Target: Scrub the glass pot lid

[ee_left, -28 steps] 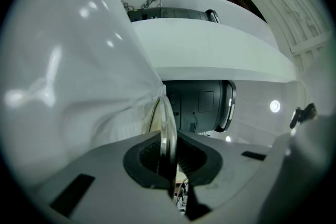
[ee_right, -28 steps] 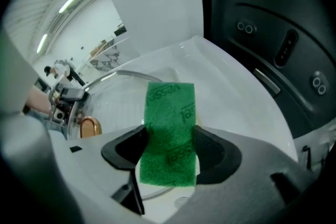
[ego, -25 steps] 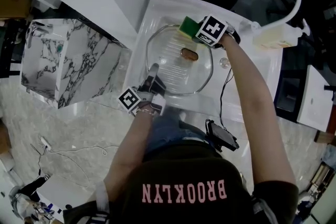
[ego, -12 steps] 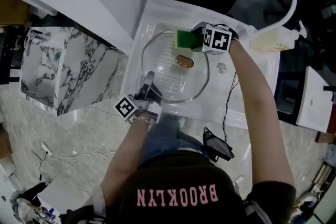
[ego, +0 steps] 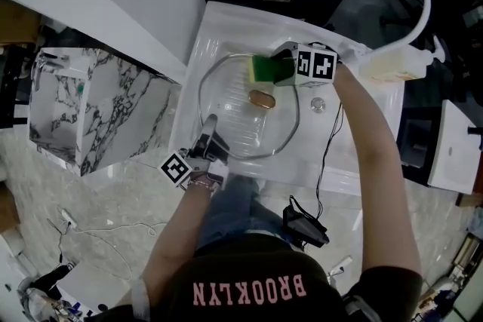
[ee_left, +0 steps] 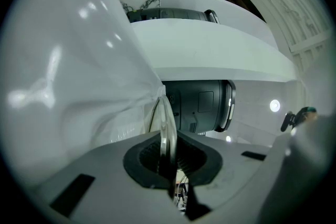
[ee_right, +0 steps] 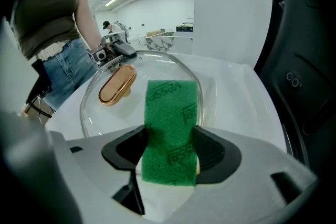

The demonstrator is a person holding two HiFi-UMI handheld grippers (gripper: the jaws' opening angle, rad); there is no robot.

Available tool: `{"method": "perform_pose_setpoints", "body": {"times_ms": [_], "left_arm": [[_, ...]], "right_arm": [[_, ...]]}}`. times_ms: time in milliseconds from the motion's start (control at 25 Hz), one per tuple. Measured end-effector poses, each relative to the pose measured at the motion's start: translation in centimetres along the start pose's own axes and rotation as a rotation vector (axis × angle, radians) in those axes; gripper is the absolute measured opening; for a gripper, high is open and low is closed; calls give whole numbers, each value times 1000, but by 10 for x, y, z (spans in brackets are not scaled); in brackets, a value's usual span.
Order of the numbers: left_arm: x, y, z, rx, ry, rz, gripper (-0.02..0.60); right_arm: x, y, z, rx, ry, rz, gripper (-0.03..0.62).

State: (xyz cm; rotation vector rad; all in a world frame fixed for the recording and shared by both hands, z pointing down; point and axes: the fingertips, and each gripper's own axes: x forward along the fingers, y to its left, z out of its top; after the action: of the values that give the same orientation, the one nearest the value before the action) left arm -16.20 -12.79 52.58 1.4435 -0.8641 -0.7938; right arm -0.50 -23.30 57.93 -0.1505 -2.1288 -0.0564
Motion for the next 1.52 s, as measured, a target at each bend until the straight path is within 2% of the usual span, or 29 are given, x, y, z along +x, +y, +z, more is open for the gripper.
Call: {"method": "perform_pose_setpoints", "body": {"times_ms": [240, 600, 880, 1000, 1120, 1360, 1520], "left_arm": [[0, 2, 0, 1, -1, 3, 18], [-1, 3, 1, 4, 3, 4, 18], [-1, 2, 1, 3, 1, 2, 18], [-1, 1, 1, 6, 2, 3, 18], [-1, 0, 1, 6, 3, 3, 18], [-1, 1, 1, 13, 4, 0, 18], [-1, 2, 1, 14, 4, 1, 18]], "right_arm": [[-4, 9, -8, 10, -5, 15, 267], [-9, 33, -21, 119, -84, -9, 265], [-12, 61, -28, 110, -56, -15, 265], [-13, 71, -29, 132, -81, -25, 265], [-16, 80, -32, 195, -95, -43, 265], [-17, 97, -35, 420, -165, -59, 265], [-17, 110, -32, 517, -211, -75, 265]]}}
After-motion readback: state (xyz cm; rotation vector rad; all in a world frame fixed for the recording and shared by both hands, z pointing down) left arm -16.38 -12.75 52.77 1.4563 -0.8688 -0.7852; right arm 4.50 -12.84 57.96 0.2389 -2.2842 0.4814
